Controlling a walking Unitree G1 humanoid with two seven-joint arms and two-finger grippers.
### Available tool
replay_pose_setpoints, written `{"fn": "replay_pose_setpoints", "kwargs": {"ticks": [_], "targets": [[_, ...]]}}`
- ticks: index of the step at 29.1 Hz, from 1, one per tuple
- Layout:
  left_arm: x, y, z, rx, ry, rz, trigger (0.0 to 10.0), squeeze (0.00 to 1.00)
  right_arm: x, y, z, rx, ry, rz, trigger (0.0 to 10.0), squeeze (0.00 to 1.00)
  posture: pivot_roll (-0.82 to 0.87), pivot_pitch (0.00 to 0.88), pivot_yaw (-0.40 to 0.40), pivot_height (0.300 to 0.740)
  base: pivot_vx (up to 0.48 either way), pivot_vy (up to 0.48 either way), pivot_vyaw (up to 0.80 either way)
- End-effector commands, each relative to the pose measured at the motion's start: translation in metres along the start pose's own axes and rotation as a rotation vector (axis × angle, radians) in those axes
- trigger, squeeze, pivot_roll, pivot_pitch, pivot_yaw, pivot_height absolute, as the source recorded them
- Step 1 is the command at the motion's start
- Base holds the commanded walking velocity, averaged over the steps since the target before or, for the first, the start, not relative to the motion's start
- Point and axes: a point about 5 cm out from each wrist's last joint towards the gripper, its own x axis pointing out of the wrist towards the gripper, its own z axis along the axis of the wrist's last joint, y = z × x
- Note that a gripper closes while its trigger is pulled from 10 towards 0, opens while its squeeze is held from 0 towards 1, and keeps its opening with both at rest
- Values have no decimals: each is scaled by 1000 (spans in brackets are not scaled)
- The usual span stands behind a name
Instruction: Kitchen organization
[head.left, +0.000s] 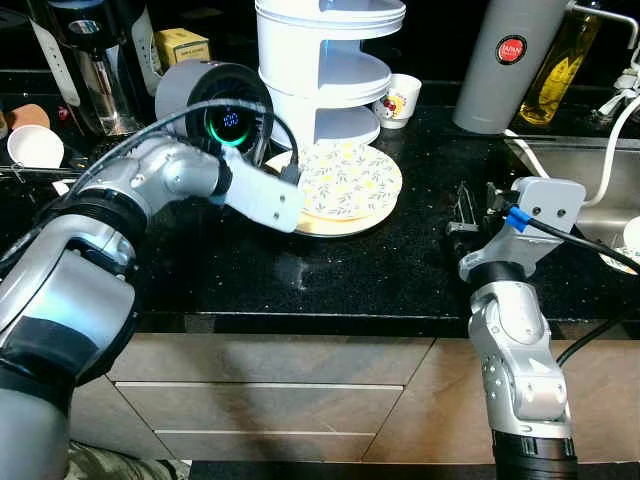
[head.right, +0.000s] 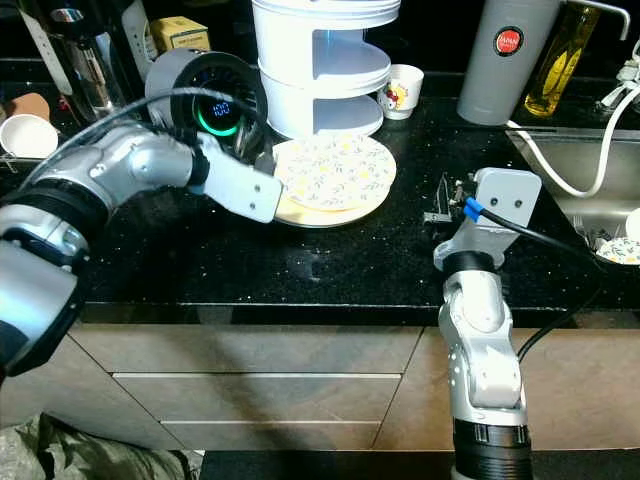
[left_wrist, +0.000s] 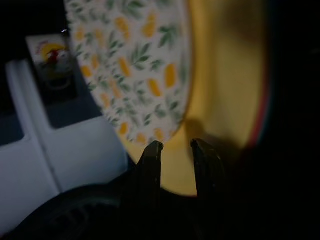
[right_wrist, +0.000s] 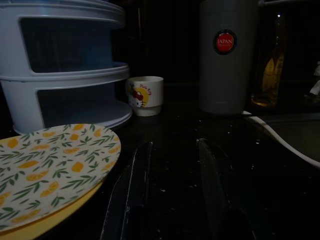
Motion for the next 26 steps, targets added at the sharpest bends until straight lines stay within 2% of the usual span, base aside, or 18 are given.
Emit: {"fn": "replay_pose_setpoints", "kwargs": {"ticks": [1,7,8,11,12,15,18,20,21,22,23,26], "targets": [[9,-9,6,21,-6,-62,10000,1000,2,-2,0,-1,-8,-14,10000,0,42,18,38,740,0,0,0],[21,-11,19,4,-47,-108,10000,1000,1,-5,2,-8,-13,-24,10000,0,26,10,45,740,0,0,0],[26,-16,25,4,-70,-150,10000,1000,1,-5,2,-10,-13,-26,10000,0,26,10,45,740,0,0,0],[29,-22,28,21,-75,-178,10000,1000,1,-5,2,-9,-14,-27,10000,0,23,12,48,740,0,0,0],[33,-25,31,19,-77,-178,10000,0,1,-5,2,-9,-16,-27,10000,0,17,14,53,740,0,0,0],[40,-28,34,6,-51,-141,10000,0,0,-4,3,-8,-19,-28,10000,0,15,20,55,740,0,0,0],[48,-31,26,-21,89,-7,10000,0,-2,-5,4,-9,-18,-33,10000,0,13,25,55,740,0,0,0],[49,-33,21,-74,134,38,9922,0,-3,-6,3,-10,-15,-34,10000,0,14,30,53,740,0,0,0],[48,-33,18,-107,149,61,7451,0,-3,-6,3,-10,-14,-34,10000,0,14,30,53,740,0,0,0],[48,-33,18,-107,149,61,7451,0,-3,-6,3,-10,-14,-34,10000,0,14,30,53,740,0,0,0],[46,-34,14,-163,169,91,0,0,-4,-6,3,-11,-11,-33,10000,0,21,35,48,740,0,0,0],[44,-33,9,-207,187,121,0,0,-4,-6,2,-10,-9,-32,10000,0,24,37,44,740,0,0,0]]}}
